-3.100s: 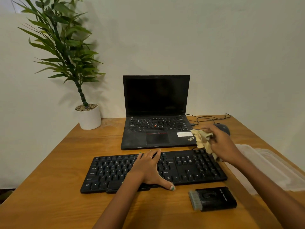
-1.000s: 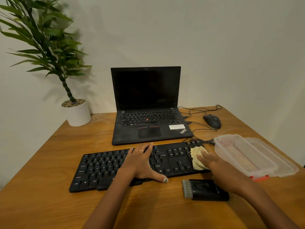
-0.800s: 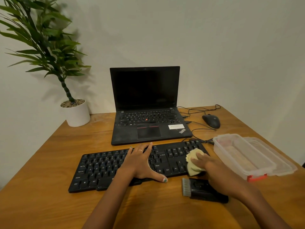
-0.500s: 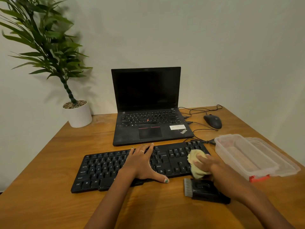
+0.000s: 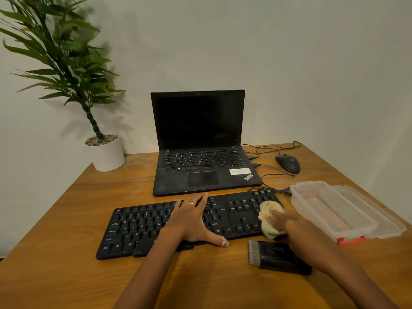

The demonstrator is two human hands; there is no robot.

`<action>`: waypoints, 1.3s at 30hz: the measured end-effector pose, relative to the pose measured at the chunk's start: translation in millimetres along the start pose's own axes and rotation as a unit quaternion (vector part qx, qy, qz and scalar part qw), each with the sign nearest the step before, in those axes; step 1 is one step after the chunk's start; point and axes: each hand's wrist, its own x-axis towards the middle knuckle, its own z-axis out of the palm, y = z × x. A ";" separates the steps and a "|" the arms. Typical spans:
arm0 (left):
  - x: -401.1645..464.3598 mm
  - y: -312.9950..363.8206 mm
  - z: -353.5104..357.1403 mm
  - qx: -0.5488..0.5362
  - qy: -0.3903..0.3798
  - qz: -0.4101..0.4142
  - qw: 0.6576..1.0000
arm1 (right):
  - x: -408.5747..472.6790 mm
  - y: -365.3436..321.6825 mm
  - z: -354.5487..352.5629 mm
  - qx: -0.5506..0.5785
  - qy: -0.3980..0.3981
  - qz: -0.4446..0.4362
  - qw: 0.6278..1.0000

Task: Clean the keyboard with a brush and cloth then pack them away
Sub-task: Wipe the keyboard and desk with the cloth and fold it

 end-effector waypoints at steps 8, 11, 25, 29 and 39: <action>0.9 -0.3 0.4 -0.007 -0.001 -0.001 1.000 | 48.3 -19.2 -27.4 -0.104 0.068 0.039 0.991; 0.3 -0.5 -0.3 -0.010 0.001 -0.002 1.000 | 68.2 -19.0 -35.7 -0.062 0.091 0.029 0.994; -40.1 24.6 33.0 0.024 0.121 -0.145 0.982 | 16.7 -56.3 -13.1 0.001 0.125 0.106 0.987; -41.0 25.6 34.3 0.034 0.129 -0.145 0.980 | 33.9 -103.6 -6.2 0.048 0.158 0.054 0.985; -39.7 25.2 33.1 0.022 0.116 -0.138 0.983 | 28.8 -69.7 -10.9 -0.031 0.159 0.117 0.980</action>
